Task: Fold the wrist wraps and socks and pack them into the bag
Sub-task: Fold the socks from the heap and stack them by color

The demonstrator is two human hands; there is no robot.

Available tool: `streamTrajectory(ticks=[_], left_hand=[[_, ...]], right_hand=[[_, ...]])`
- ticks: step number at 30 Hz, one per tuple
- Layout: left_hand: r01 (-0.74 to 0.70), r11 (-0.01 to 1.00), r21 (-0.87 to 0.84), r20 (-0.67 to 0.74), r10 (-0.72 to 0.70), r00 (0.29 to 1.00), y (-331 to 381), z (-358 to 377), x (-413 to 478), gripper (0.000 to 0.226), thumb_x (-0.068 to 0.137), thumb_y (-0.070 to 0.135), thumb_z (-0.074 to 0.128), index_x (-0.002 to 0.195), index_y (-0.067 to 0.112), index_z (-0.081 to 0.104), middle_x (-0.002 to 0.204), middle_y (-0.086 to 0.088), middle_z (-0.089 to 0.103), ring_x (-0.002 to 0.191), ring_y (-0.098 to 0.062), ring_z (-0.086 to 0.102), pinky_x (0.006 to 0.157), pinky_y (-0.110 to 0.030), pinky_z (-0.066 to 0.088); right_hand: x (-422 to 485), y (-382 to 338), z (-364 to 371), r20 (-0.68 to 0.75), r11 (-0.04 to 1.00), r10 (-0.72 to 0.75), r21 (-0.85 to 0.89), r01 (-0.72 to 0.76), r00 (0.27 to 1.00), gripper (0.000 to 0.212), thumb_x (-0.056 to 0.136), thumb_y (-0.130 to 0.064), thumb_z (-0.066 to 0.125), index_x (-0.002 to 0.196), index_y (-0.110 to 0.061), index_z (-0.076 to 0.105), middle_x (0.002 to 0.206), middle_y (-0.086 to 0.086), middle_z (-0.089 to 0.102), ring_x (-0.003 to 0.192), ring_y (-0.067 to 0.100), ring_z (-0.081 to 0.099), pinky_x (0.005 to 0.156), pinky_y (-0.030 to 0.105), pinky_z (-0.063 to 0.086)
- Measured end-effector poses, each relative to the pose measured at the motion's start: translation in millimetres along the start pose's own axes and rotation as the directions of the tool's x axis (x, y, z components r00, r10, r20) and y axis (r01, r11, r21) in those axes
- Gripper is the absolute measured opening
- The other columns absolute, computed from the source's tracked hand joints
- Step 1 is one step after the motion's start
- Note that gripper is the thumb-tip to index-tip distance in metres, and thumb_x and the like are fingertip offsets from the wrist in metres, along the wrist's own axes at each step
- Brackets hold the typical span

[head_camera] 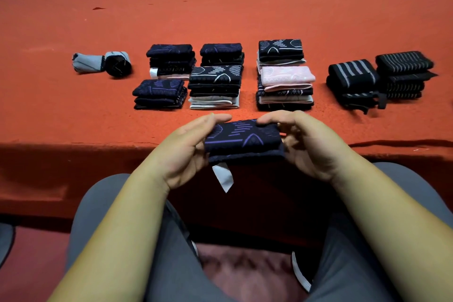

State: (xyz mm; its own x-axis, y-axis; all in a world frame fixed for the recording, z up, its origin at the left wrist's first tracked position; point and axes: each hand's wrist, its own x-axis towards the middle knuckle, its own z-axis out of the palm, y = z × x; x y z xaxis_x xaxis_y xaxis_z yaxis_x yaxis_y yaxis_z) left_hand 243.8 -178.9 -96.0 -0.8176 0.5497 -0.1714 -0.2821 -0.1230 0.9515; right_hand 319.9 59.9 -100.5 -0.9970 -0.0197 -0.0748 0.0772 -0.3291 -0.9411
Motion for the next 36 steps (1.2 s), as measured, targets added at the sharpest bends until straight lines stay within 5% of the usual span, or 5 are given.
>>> streamTrajectory(ticks=[3, 9, 15, 27, 36], left_hand=[[-0.035, 0.999, -0.029, 0.020, 0.035, 0.999, -4, 3, 1, 0.041, 0.092, 0.014, 0.070, 0.133, 0.015, 0.070, 0.124, -0.014, 0.075, 0.106, -0.026, 0.073, 0.099, -0.041, 0.059], [-0.090, 0.989, -0.116, 0.022, 0.093, 0.995, -5, 10, 2, 0.046, 0.086, -0.002, 0.075, 0.130, 0.006, 0.068, 0.120, -0.018, 0.075, 0.103, -0.028, 0.074, 0.092, -0.038, 0.063], [-0.094, 0.993, 0.073, 0.099, 0.087, 0.991, -6, 5, 1, 0.034, 0.099, 0.005, 0.065, 0.132, -0.002, 0.068, 0.129, -0.024, 0.072, 0.118, -0.036, 0.071, 0.103, -0.043, 0.057], [-0.276, 0.845, 0.459, -0.133, 0.372, 0.919, 1, -6, 4, 0.020, 0.085, 0.000, 0.083, 0.097, 0.012, 0.073, 0.094, -0.007, 0.081, 0.084, -0.014, 0.074, 0.072, -0.022, 0.054], [-0.244, 0.965, 0.097, -0.224, 0.260, 0.939, 4, -14, 7, 0.026, 0.098, 0.004, 0.071, 0.123, 0.002, 0.070, 0.109, -0.014, 0.079, 0.098, -0.024, 0.077, 0.081, -0.027, 0.060]], right_hand=[[-1, 2, 3, -0.037, 0.996, -0.082, -0.027, 0.081, 0.996, 0.019, 0.104, -0.004, 0.054, 0.117, -0.007, 0.067, 0.084, -0.002, 0.075, 0.067, 0.005, 0.070, 0.061, 0.017, 0.056], [3, 12, 5, -0.065, 0.971, -0.074, -0.231, 0.057, 0.995, 0.040, 0.095, -0.012, 0.078, 0.133, -0.011, 0.068, 0.125, 0.011, 0.077, 0.119, 0.029, 0.073, 0.111, 0.047, 0.053], [2, 5, 3, -0.098, 0.925, -0.138, -0.368, 0.093, 0.985, 0.014, 0.091, -0.004, 0.078, 0.104, -0.009, 0.076, 0.093, 0.003, 0.077, 0.086, 0.014, 0.071, 0.087, 0.033, 0.054], [7, 6, 11, -0.021, 0.768, -0.265, -0.609, 0.198, 0.964, 0.022, 0.097, -0.003, 0.072, 0.105, -0.024, 0.072, 0.086, 0.002, 0.068, 0.067, 0.012, 0.065, 0.063, 0.042, 0.063], [24, 20, 18, -0.180, 0.910, -0.247, -0.381, 0.163, 0.952, 0.032, 0.098, 0.002, 0.069, 0.125, -0.008, 0.056, 0.104, 0.016, 0.080, 0.086, 0.021, 0.075, 0.072, 0.033, 0.057]])
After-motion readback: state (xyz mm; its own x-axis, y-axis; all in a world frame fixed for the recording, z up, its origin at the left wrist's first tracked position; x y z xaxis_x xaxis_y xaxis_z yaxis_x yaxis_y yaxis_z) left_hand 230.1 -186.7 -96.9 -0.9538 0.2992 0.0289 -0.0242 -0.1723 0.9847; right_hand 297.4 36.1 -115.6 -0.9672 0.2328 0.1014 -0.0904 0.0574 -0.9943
